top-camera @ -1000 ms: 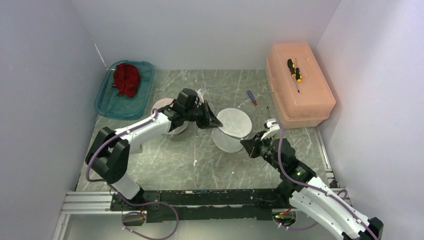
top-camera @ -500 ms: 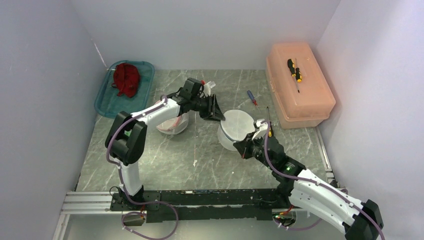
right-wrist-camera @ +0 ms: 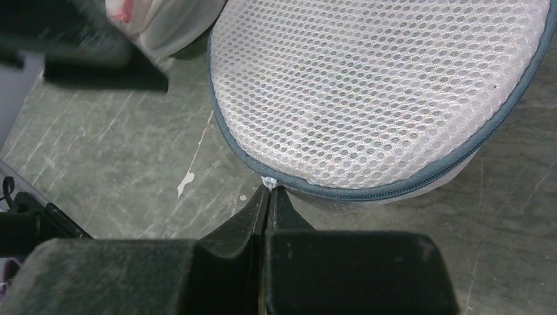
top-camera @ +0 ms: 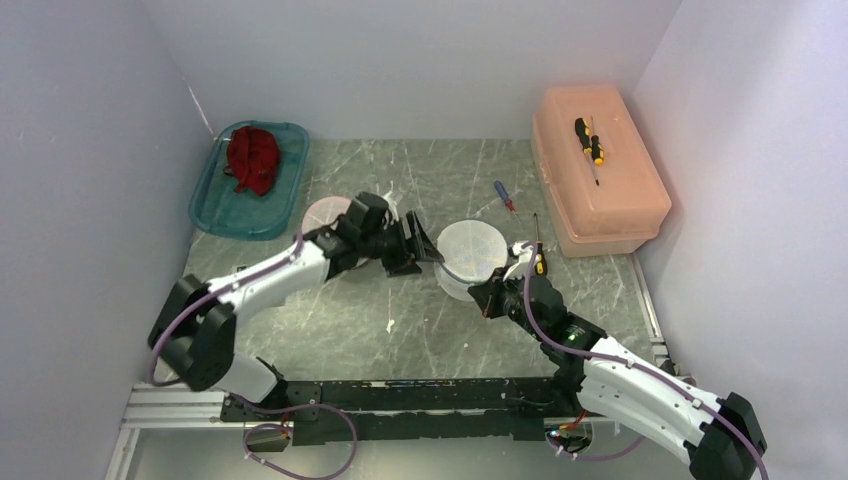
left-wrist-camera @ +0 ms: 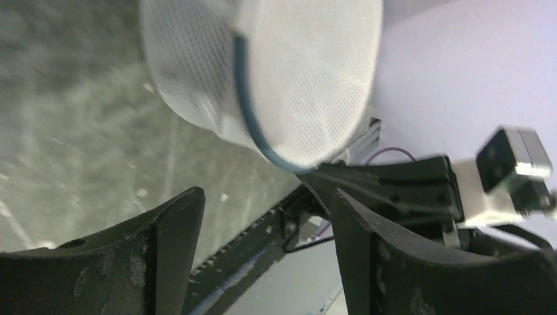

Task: Unzip the laundry bag and remove the bra
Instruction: Unzip the laundry bag at the center of the board.

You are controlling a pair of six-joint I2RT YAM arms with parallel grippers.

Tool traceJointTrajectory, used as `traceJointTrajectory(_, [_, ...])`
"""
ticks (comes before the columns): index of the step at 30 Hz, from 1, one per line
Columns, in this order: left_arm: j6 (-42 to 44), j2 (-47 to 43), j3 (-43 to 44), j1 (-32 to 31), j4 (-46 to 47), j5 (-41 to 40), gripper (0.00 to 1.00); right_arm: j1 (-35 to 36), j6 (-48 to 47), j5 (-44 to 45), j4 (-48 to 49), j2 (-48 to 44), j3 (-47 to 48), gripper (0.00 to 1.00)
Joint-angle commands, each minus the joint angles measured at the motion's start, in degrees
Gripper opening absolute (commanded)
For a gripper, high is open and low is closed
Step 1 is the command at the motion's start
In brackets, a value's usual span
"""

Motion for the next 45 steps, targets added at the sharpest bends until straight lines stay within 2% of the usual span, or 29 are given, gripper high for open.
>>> traceJointTrajectory(1, [-18.1, -5.6, -7.1, -8.4, 10.2, -13.3, 0.74, 0.2, 0.5, 1.4, 2.5, 0.5, 0.8, 0.00])
traceJointTrajectory(6, [-22.6, -1.7, -4.4, -11.1, 10.9, -17.2, 0.72, 0.2, 0.7, 0.3, 3.1, 0.9, 0.8, 0.00])
traceJointTrajectory(11, [-22.5, 1.7, -0.4, -12.0, 10.3, -18.7, 0.69, 0.2, 0.3, 0.1, 1.9, 0.4, 1.2, 0.00])
traceJointTrajectory(15, [-22.5, 3.8, 0.4, -12.2, 10.9, -18.4, 0.62, 0.2, 0.3, -0.5, 1.9, 0.2, 1.0, 0.00])
traceJointTrajectory(24, [-20.2, 5.5, 1.3, -12.1, 10.1, -19.2, 0.25, 0.2, 0.4, 0.3, 0.3, -1.3, 0.7, 0.00])
traceJointTrajectory(28, [-18.3, 4.7, 0.8, -11.3, 10.1, -19.6, 0.04, 0.2, 0.3, 2.6, -4.5, -3.8, 1.6, 0.00])
traceJointTrajectory(34, [-11.9, 5.9, 2.6, -7.9, 11.5, -12.2, 0.03, 0.1, 1.8, 7.2, -11.6, -6.6, 2.7, 0.00])
traceJointTrajectory(41, [-3.5, 6.2, 5.7, -5.4, 6.3, -5.6, 0.03, 0.1, 6.5, 16.0, -16.4, -9.9, 2.3, 0.00])
traceJointTrajectory(45, [2.7, 6.2, 6.5, -3.1, 4.6, 0.4, 0.03, 0.1, 2.3, 12.3, -12.4, -12.0, 2.1, 0.00])
